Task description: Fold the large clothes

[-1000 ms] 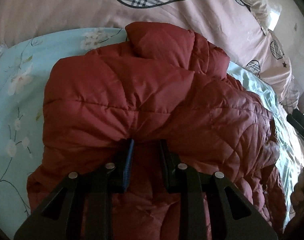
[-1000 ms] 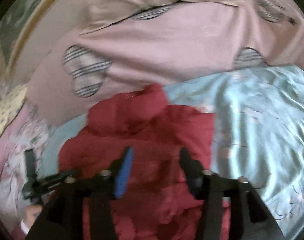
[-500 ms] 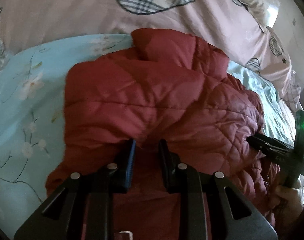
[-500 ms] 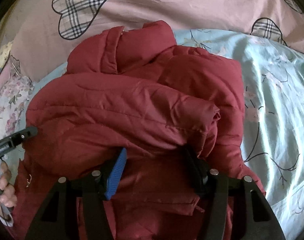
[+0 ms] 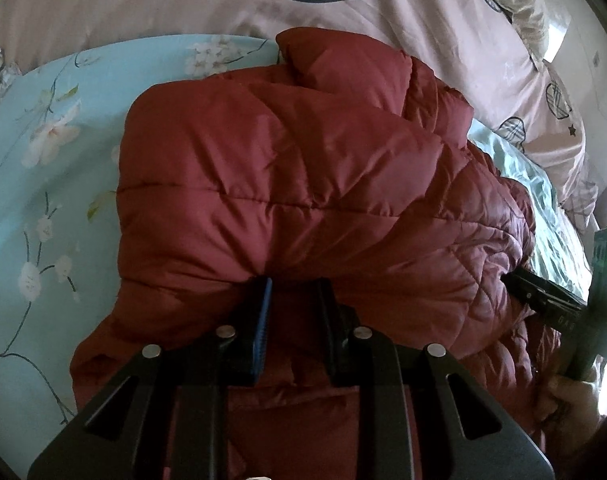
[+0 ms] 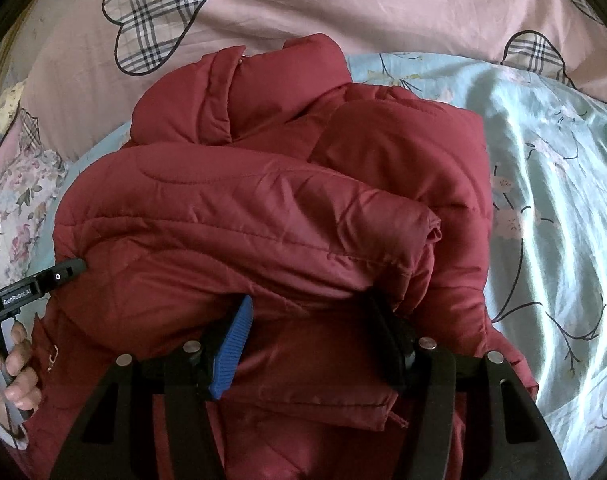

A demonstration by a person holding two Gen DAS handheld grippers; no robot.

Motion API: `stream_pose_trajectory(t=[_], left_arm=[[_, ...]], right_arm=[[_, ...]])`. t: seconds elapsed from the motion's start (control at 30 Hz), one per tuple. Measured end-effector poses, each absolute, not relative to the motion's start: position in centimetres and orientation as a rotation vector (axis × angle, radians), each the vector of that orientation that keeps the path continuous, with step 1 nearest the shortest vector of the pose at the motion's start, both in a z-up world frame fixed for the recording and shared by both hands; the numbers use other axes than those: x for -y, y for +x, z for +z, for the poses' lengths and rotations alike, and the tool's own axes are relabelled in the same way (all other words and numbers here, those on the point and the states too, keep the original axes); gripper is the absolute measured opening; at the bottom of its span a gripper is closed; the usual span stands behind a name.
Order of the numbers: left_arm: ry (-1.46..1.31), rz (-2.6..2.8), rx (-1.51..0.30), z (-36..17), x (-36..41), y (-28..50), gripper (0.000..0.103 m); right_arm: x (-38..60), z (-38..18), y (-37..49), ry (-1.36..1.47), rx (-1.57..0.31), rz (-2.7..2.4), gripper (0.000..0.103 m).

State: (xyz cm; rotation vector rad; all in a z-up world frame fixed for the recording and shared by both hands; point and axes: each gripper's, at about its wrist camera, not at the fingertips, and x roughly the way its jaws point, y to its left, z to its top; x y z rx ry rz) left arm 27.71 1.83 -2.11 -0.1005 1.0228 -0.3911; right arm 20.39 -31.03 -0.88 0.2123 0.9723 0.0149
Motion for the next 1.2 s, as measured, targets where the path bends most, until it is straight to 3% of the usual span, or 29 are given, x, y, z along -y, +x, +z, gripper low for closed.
stream_pose_trajectory(t=[0.33, 0.57, 1.2], left_arm=[[-0.096, -0.371, -1.039, -0.2, -2.3, 26.8, 0.021], [-0.089, -0.349, -1.013, 1.5, -5.3, 22.3, 0.029], [-0.149, -0.295, -1.12, 0.0, -12.5, 10.7, 0.03]], right_arm=[[31.0, 0.7, 20.0, 0.236, -0.99, 0.018, 0.061], [31.5, 3.9, 14.4, 0.321, -0.966, 0.089, 0.064], [33.4, 5.0, 1.4, 0.294, -1.034, 0.041, 0.068]])
